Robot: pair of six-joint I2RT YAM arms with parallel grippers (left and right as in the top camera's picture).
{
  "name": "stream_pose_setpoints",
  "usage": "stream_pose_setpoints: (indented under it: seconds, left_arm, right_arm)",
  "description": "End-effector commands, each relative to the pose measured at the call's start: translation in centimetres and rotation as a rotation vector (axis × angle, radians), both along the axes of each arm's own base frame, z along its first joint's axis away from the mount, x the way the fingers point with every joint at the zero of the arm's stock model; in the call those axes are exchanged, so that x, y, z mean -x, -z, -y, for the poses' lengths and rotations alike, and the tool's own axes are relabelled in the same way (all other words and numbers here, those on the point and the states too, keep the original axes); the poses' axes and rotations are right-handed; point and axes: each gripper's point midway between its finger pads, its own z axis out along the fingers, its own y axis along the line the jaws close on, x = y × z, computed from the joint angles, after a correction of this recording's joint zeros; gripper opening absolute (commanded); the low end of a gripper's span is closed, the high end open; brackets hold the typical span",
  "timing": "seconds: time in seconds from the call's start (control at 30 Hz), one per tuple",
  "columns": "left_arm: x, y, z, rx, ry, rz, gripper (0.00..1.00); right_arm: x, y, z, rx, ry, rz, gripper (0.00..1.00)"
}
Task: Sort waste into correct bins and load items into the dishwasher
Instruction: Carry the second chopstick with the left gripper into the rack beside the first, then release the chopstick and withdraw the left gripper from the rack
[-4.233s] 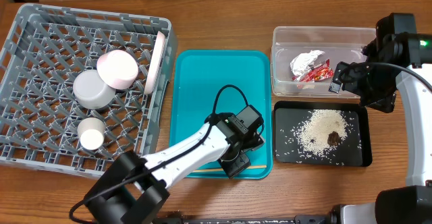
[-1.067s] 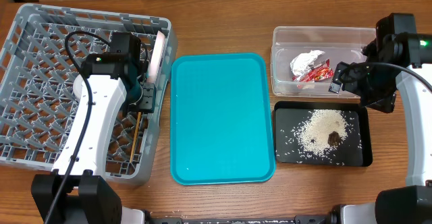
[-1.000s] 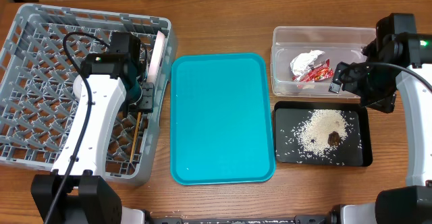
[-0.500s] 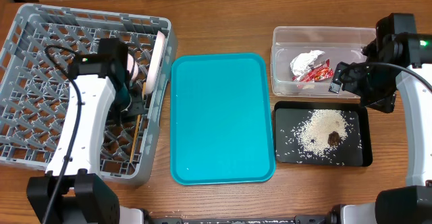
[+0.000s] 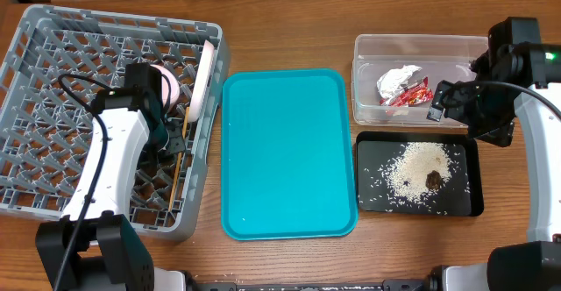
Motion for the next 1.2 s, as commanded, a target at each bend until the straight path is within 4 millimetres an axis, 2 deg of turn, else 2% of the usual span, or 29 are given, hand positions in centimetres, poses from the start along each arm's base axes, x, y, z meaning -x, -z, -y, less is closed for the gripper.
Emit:
stream_pose_setpoints:
  seconds: [0.0, 0.67, 0.97, 1.07, 1.17]
  left_arm:
    - [0.2, 0.1, -0.4, -0.014, -0.011, 0.013, 0.04]
    - [-2.6, -0.1, -0.4, -0.014, 0.004, 0.127, 0.04]
    - [-2.6, -0.3, -0.4, -0.012, 0.005, 0.129, 0.04]
    - [-2.7, -1.1, -0.3, -0.01, 0.005, 0.13, 0.04]
    - [-3.6, -4.3, 0.3, 0.022, 0.027, 0.209, 0.04]
  right_arm:
    - [-0.2, -0.4, 0.2, 0.007, 0.007, 0.017, 0.97]
    - [-0.2, -0.4, 0.2, 0.006, 0.007, 0.016, 0.97]
    - [-0.2, -0.4, 0.2, 0.007, 0.007, 0.016, 0.97]
    - [-0.2, -0.4, 0.2, 0.006, 0.007, 0.015, 0.97]
    - [-0.3, -0.4, 0.2, 0.007, 0.007, 0.021, 0.98]
